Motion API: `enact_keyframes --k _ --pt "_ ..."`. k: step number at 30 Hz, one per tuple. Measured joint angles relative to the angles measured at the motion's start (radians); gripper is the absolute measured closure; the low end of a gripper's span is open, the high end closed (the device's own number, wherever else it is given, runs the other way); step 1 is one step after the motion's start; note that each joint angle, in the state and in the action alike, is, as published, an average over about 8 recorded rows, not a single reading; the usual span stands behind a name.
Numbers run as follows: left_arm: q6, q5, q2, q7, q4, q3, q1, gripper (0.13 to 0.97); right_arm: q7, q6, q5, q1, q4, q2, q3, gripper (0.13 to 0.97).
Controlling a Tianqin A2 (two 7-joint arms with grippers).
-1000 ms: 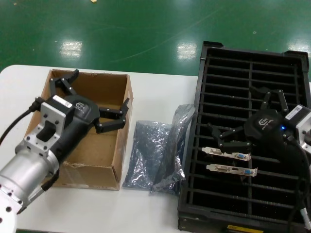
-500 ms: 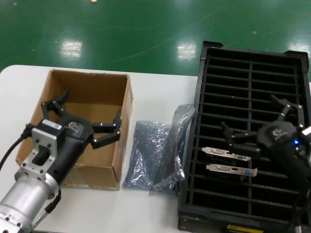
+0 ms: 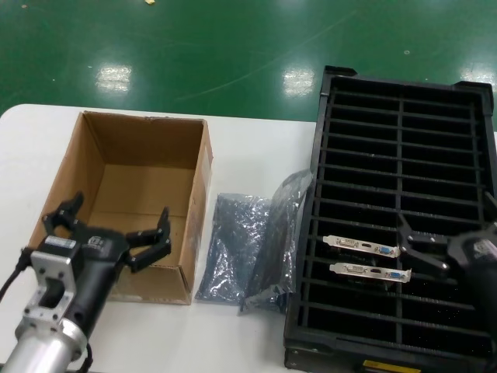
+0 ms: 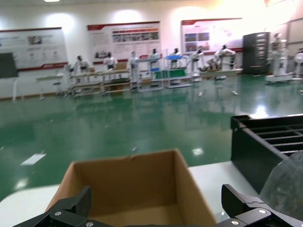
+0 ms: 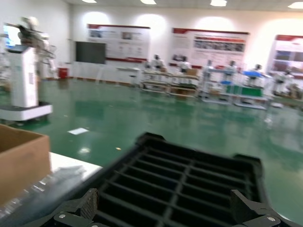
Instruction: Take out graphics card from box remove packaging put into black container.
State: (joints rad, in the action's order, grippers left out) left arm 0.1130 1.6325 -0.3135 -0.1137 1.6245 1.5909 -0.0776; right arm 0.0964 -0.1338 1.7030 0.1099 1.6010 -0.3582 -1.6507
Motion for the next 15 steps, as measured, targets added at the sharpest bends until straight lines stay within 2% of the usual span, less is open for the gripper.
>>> enact_keyframes --k 8,15 --pt "-0.075 0.111 0.009 0.075 -0.016 0.006 0.051 0.132 -0.064 0.089 0.064 -0.073 -0.001 0.038 0.034 0.129" --pt "-0.085 0.126 0.010 0.085 -0.018 0.007 0.058 0.132 -0.072 0.100 0.073 -0.082 -0.001 0.044 0.038 0.129"
